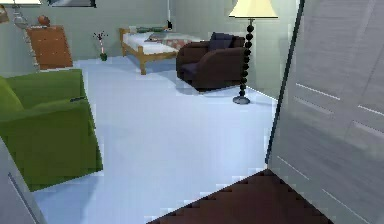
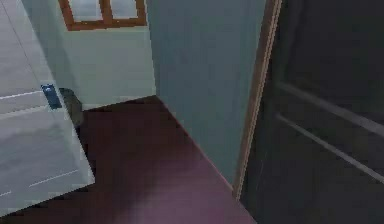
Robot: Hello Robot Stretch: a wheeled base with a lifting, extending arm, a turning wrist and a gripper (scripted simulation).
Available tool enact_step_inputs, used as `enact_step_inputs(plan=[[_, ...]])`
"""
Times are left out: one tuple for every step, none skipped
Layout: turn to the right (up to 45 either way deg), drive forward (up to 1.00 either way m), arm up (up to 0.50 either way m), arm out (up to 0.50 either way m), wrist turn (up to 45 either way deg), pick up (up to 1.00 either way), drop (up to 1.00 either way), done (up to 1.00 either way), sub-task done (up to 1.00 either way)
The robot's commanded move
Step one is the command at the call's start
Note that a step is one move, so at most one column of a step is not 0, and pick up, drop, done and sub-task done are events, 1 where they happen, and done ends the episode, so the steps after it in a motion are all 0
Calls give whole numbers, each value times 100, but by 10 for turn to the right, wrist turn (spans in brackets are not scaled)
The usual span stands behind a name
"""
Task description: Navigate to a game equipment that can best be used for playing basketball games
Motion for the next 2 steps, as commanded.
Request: enact_step_inputs(plan=[[0, 100, 0, 0, 0, 0, 0, 0, 0], [-60, 0, 0, 0, 0, 0, 0, 0, 0]])
